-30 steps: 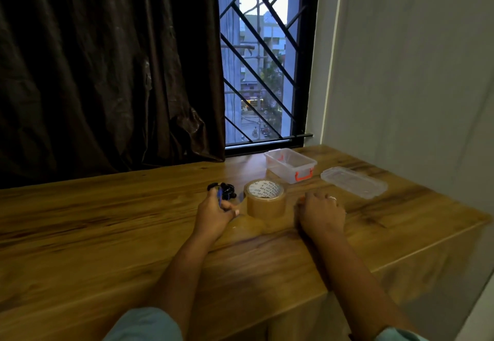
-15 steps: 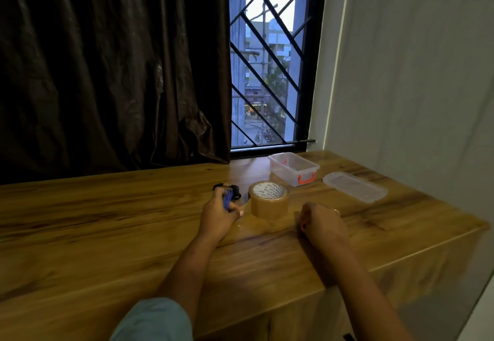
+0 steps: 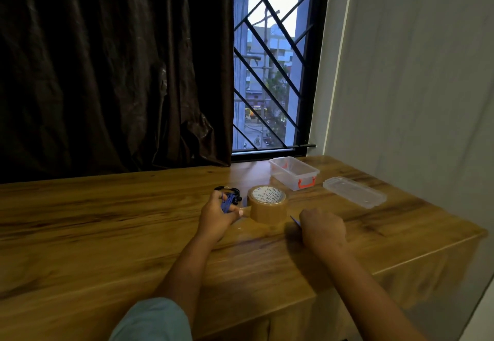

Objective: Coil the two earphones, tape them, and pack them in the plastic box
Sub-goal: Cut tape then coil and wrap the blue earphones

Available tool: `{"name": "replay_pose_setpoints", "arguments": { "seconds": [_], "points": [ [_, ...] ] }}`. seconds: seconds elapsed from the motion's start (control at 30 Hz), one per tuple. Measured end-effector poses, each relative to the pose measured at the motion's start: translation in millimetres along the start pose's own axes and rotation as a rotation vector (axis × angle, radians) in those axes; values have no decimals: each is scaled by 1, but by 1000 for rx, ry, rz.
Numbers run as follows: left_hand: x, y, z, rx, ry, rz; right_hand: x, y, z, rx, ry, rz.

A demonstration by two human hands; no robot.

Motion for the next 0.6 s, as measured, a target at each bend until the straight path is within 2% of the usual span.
{"name": "replay_pose_setpoints", "arguments": {
  "seconds": [0.07,0.17,0.23,0.27,0.33,0.37,0.47,0.6],
  "points": [
    [-1,0,1,4,2,8,2,1,0,-52,-11,27],
    [-5,0,4,12,0,5,16,2,9,-132,18,249],
    [-8,-1,6,28,-12,-5,25,0,14,-181,24,543],
    [-9,-2,6,33,-20,-12,26,-5,12,-223,-6,767],
    [-12,-2,8,29,-32,-22,20,-19,4,-257,-143,1160],
    [-13,-2,8,27,-35,-27,16,-28,0,-259,-231,1232],
    [-13,-1,8,25,-33,-53,0,-40,0,-305,-407,1247],
    [-11,0,6,-25,-27,-84,-9,-39,6,-347,-380,942]
  ]
}}
Point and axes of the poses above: each hand's wrist, its own z-axis towards the middle knuckle, its own y-axis out of the palm, x = y × z, the point moved 2 cm from there along z, towards the middle knuckle, and after that the axes turned 4 degrees about -z, right-handed, at the moved point
